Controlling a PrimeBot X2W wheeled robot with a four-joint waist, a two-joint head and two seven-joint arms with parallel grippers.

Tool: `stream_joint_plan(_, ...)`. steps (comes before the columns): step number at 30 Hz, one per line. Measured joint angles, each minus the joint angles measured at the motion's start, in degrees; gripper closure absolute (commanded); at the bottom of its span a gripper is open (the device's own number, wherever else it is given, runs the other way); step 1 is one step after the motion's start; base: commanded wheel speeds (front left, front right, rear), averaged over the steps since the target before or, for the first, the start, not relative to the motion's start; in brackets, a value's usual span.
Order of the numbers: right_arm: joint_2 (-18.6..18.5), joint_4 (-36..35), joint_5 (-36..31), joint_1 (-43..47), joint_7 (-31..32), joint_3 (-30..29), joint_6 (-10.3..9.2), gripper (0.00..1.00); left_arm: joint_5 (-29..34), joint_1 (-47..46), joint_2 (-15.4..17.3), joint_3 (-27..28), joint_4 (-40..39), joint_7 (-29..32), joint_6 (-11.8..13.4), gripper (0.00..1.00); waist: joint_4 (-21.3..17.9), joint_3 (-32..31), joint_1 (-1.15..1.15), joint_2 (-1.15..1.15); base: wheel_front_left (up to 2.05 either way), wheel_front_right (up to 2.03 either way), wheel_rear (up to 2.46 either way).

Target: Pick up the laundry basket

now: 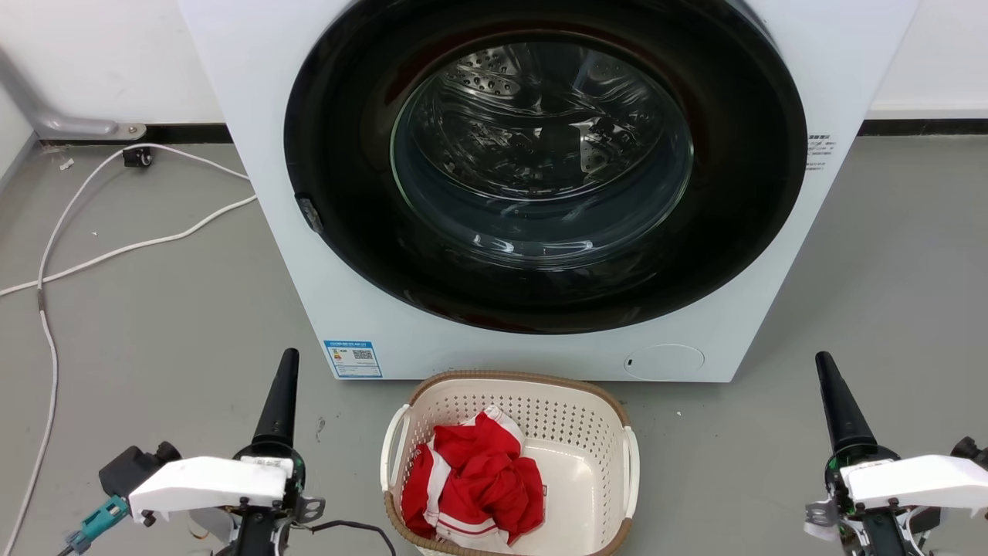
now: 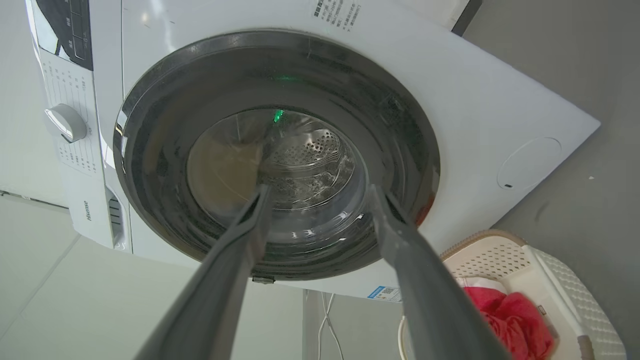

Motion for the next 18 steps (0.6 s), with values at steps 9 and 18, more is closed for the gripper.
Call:
stream_joint_plan(9,0.0,-1.4,-13.1,0.0,-1.8,0.0,-0.01,0.00,13.2,-0.2,0.0,-1.0,-0.5,-1.8,0.5,0.00,-0.1,0.1,0.00,0.00,0.00,0.00,0.00)
stream_joint_plan(18,0.0,-3.2,-24.4,0.0,-2.8,0.0,-0.01,0.00,24.1,-1.2,0.0,-2.0,-1.0,-3.6,1.5,0.00,-0.2,0.5,0.00,0.00,0.00,0.00,0.00)
